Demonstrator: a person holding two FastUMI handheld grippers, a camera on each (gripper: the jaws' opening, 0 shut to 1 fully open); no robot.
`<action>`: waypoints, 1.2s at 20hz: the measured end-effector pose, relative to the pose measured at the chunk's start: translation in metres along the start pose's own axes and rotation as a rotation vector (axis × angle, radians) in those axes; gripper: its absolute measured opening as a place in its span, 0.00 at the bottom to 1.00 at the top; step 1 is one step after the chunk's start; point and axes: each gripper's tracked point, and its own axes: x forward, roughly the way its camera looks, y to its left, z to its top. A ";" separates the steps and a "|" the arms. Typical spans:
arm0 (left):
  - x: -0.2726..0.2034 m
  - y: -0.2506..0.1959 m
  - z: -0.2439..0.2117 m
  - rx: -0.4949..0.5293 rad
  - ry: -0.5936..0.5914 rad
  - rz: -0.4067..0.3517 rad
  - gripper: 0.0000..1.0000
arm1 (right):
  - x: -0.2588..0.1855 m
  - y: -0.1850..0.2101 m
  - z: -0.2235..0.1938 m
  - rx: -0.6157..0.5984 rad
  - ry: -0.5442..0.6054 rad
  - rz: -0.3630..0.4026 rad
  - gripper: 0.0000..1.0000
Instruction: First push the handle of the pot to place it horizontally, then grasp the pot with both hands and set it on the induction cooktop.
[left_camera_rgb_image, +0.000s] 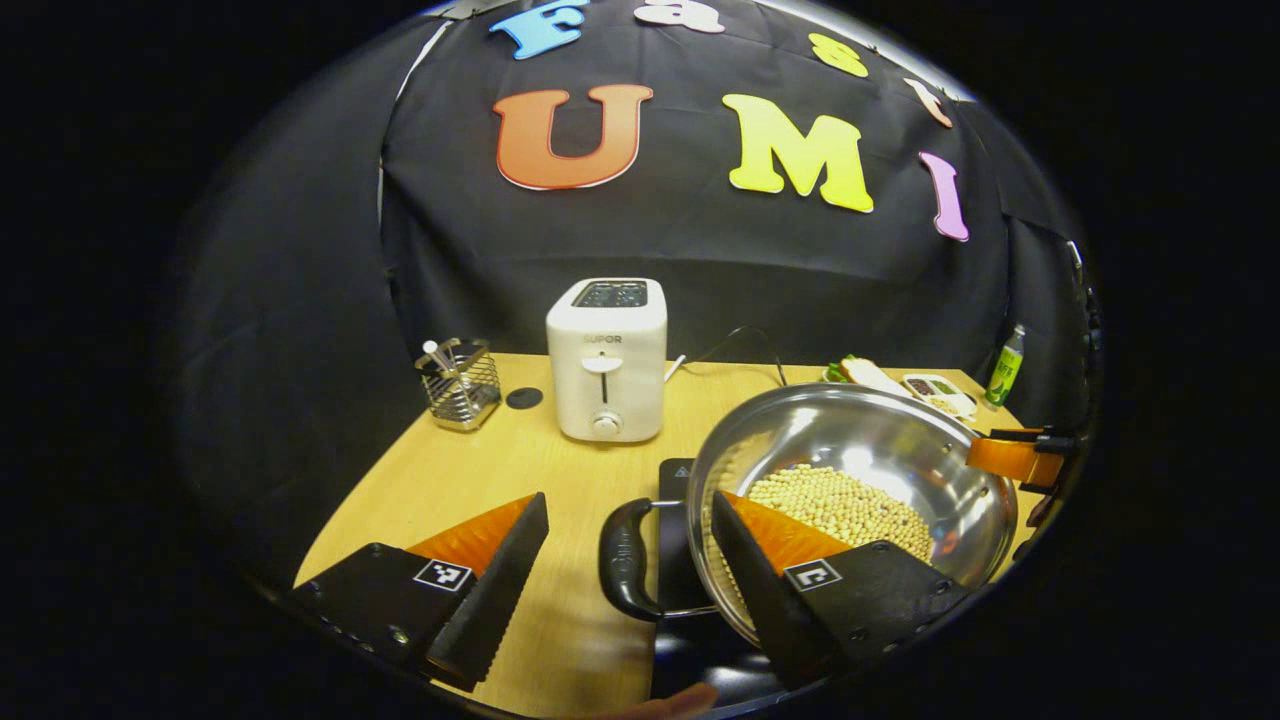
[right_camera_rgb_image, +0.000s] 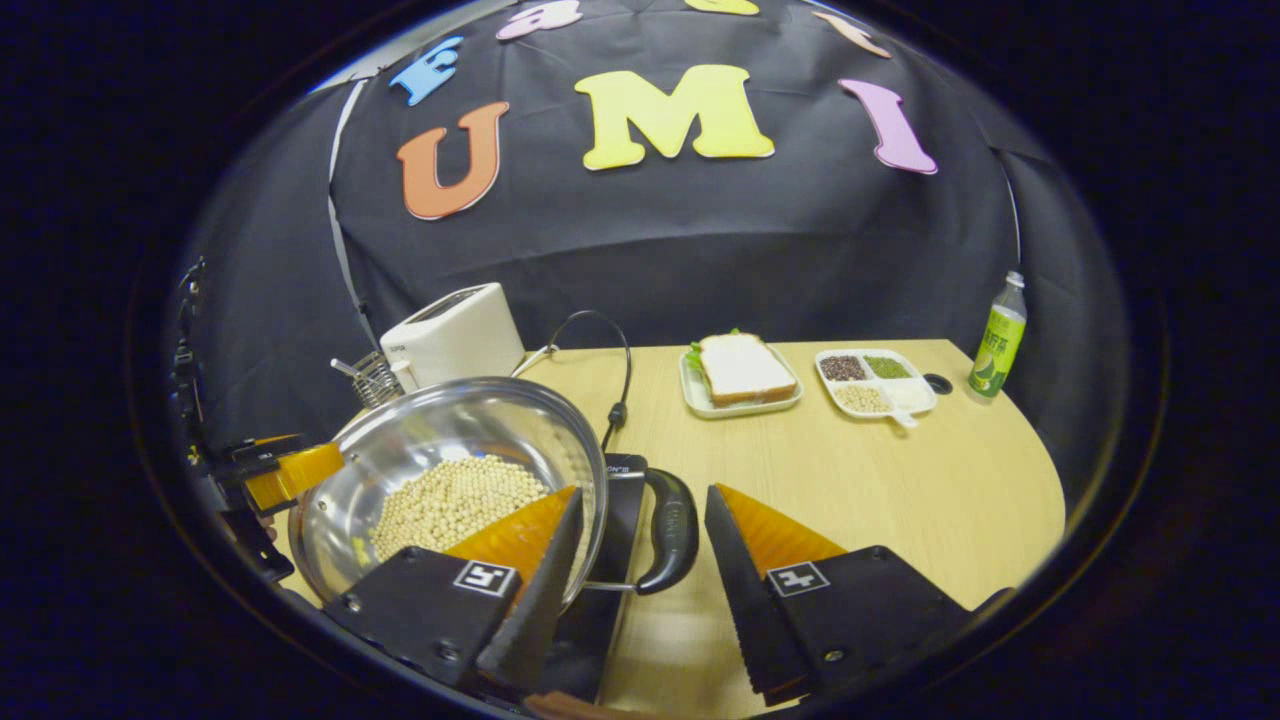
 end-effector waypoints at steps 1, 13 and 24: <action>-0.003 -0.001 0.002 0.000 -0.005 0.001 0.98 | -0.007 -0.003 0.003 0.000 -0.018 -0.008 0.80; -0.115 -0.031 0.073 -0.043 -0.235 0.018 0.97 | -0.149 -0.001 0.052 -0.048 -0.253 -0.022 0.93; -0.255 -0.106 0.133 0.009 -0.426 -0.029 0.95 | -0.305 -0.009 0.093 -0.108 -0.471 -0.054 0.98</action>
